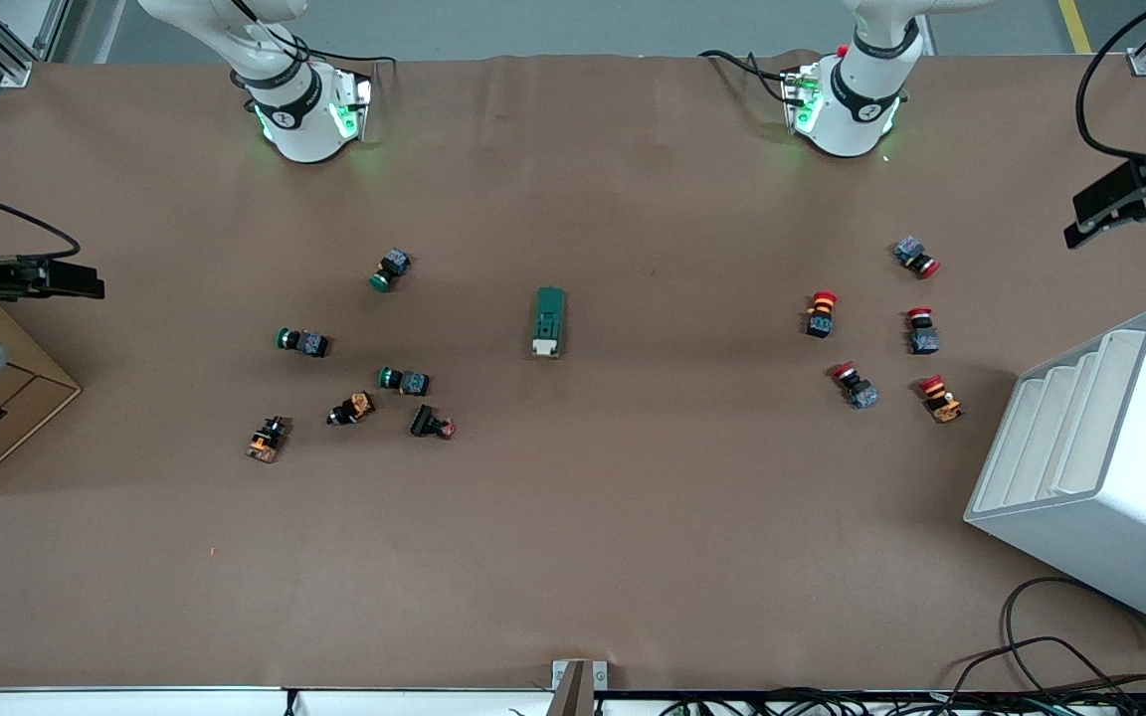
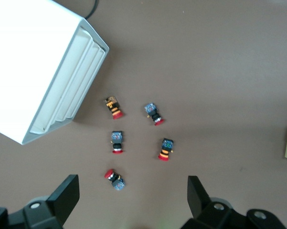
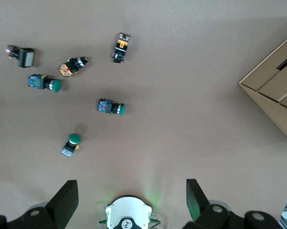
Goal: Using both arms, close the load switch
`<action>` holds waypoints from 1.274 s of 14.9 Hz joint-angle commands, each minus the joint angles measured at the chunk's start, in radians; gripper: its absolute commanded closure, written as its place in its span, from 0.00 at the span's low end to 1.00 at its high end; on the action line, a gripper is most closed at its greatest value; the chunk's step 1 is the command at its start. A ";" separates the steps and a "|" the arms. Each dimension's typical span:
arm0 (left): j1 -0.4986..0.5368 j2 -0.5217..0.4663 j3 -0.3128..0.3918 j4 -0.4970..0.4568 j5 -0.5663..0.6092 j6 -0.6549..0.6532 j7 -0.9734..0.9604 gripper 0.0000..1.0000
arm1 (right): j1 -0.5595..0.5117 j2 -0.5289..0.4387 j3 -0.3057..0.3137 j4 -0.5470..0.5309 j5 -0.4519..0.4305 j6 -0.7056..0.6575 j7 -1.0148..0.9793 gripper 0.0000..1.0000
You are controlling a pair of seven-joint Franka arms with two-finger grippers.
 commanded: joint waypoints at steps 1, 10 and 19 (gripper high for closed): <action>-0.012 -0.105 0.015 -0.119 -0.019 0.007 0.015 0.00 | -0.019 -0.073 0.007 -0.019 0.046 -0.010 -0.002 0.00; -0.003 -0.234 -0.021 -0.271 -0.019 0.068 0.000 0.00 | 0.011 -0.199 0.003 -0.134 0.027 -0.006 0.035 0.00; -0.013 -0.219 -0.021 -0.254 -0.017 0.079 0.017 0.00 | 0.030 -0.253 0.005 -0.154 0.022 -0.001 0.095 0.00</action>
